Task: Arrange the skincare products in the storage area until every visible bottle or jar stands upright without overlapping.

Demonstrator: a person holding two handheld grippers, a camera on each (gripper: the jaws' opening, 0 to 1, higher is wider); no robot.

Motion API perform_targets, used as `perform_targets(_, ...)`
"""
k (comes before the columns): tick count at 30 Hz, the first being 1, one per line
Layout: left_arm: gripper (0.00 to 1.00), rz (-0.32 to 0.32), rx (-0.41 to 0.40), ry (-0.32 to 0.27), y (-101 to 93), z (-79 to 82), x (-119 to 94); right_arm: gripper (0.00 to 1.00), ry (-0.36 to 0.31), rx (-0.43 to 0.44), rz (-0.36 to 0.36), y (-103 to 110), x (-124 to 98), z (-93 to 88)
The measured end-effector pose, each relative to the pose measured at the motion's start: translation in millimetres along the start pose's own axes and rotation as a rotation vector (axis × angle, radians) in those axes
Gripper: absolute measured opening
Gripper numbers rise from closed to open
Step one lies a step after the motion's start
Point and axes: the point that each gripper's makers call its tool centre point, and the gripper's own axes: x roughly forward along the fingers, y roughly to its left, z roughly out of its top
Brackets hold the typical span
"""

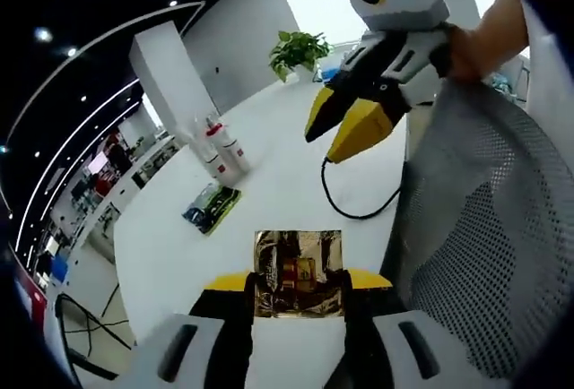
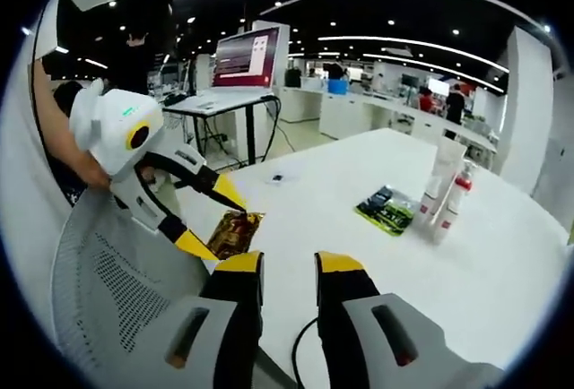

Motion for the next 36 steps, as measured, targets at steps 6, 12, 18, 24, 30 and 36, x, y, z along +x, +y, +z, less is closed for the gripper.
perform_targets(6, 0.39, -0.064, 0.078, -0.075, -19.6, 15.5, -2, 0.11, 0.067, 0.04, 0.191, 41, 7, -10.4)
perform_targets(12, 0.39, -0.079, 0.092, -0.108, -22.3, 20.7, -4, 0.12, 0.074, 0.078, 0.196, 40, 8, -11.3)
perform_targets(18, 0.39, -0.064, 0.107, -0.125, -19.7, 23.5, -5, 0.14, 0.053, 0.122, 0.18, 33, 7, -7.2)
perform_targets(24, 0.39, -0.065, 0.118, -0.133, -21.0, 25.3, -5, 0.16, 0.039, 0.146, 0.153, 26, 7, -5.3)
perform_targets(30, 0.39, -0.105, 0.181, -0.193, -35.5, 36.2, -9, 0.13, 0.046, 0.156, 0.172, 30, 7, -6.3)
perform_targets(36, 0.39, -0.122, 0.234, -0.214, -42.7, 40.4, -10, 0.06, 0.057, 0.163, 0.209, 38, 5, -7.2)
